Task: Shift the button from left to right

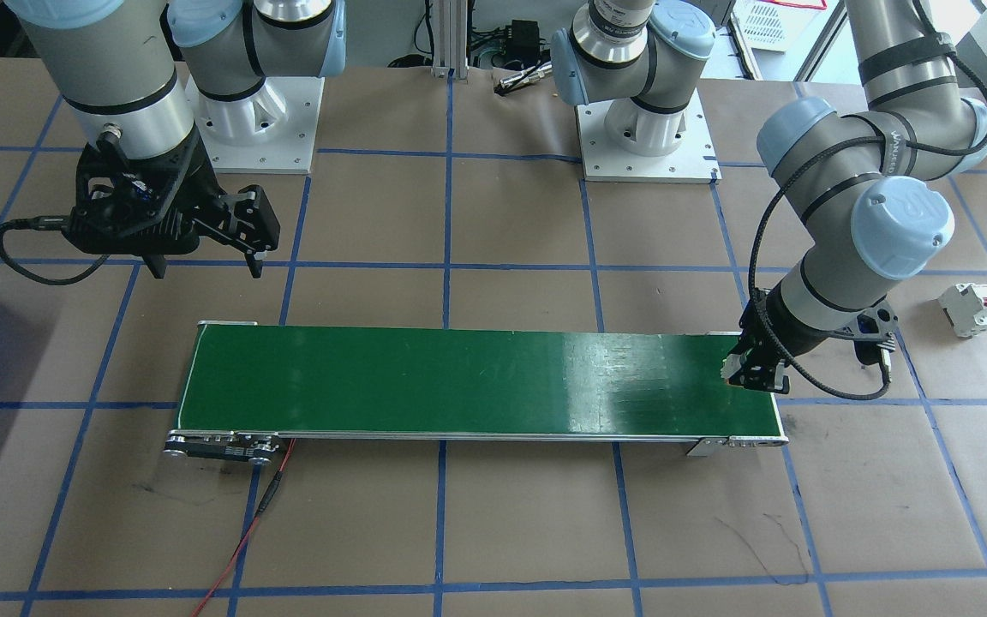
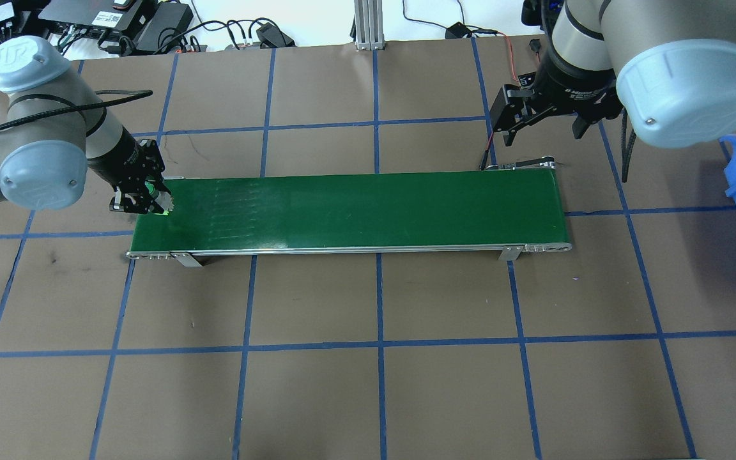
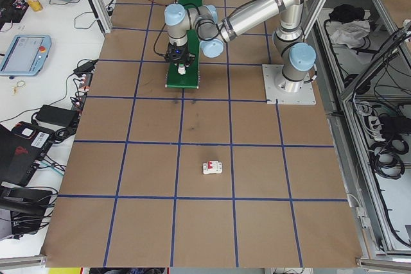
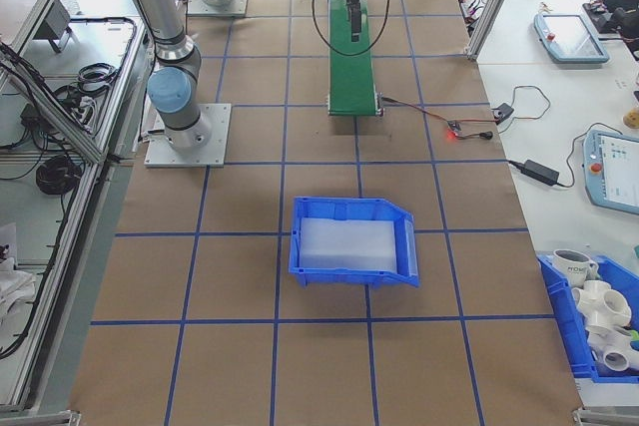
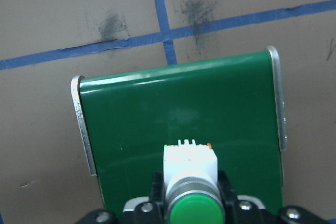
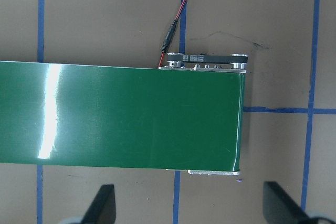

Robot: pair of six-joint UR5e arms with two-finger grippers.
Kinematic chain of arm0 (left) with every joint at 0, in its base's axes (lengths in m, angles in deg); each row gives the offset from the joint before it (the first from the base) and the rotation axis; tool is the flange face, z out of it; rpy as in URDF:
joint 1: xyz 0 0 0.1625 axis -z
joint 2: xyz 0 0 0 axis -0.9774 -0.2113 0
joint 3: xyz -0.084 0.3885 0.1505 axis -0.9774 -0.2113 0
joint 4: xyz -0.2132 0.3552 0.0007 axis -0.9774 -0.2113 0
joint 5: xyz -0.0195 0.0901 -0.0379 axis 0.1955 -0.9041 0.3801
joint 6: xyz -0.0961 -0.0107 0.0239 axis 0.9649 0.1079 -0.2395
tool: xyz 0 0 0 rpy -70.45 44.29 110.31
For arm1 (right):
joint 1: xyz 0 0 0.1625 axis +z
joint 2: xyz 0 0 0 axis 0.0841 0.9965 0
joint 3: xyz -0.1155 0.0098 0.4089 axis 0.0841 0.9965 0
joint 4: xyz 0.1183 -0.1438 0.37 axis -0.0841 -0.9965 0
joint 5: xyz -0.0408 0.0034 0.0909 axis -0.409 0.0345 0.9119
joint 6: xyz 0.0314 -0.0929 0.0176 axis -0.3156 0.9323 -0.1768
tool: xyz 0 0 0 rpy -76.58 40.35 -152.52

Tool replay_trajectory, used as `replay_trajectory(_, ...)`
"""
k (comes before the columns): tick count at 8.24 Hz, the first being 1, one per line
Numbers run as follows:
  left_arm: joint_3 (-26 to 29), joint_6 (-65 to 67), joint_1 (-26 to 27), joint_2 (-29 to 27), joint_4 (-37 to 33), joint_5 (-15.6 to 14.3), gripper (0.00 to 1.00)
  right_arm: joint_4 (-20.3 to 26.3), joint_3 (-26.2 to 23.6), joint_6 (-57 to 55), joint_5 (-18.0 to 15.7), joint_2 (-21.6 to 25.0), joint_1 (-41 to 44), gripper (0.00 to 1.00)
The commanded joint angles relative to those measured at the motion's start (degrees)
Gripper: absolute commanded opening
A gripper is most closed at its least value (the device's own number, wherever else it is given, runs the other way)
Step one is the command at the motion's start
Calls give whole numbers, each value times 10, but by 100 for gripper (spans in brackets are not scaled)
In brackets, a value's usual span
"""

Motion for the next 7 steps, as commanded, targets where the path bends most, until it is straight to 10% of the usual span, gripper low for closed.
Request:
replay_trajectory(1, -3, 1, 0, -4, -2, 1, 27, 0, 0, 0, 0, 0, 0, 100)
replay_trajectory(7, -15, -2, 0, -15, 19, -8, 65, 0, -1, 0, 0, 0, 0, 100)
